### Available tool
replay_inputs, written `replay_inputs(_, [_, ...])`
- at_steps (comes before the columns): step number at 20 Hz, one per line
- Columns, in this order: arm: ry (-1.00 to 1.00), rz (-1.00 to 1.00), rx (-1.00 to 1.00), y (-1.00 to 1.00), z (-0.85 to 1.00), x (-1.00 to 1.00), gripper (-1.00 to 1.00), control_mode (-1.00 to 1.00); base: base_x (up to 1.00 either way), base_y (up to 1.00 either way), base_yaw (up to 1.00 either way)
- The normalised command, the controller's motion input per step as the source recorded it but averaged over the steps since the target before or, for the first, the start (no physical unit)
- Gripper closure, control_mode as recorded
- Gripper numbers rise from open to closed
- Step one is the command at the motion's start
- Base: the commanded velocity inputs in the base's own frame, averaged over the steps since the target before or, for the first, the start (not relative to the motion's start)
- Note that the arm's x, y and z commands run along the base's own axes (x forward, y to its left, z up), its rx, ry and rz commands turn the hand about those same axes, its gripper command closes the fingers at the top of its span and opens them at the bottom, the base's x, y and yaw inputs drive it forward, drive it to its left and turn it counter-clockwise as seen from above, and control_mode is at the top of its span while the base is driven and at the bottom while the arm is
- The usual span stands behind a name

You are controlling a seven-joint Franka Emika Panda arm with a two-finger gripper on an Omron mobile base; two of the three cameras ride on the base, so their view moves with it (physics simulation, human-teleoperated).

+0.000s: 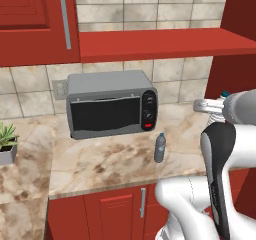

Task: Take the bottled waters from the counter and place them in the freezer to freeze. Close the freezer door after placing the bottles.

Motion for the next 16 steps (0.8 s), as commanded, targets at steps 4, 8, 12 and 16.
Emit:
replay_inputs(4, [-0.07, 0.00, -0.07, 0.03, -0.22, -0.01, 1.00, -1.00, 0.00, 0.00, 0.00])
replay_inputs(8, [0.00, 0.00, 0.00, 0.00, 0.00, 0.00, 1.00, -1.00, 0.00, 0.00, 0.00])
replay_inputs(12, [0.00, 0.00, 0.00, 0.00, 0.00, -0.18, 1.00, -1.00, 0.00, 0.00, 0.00])
replay_inputs(16, [-0.02, -0.01, 0.00, 0.00, 0.00, -0.26, 1.00, 1.00, -0.42, 0.00, -0.04])
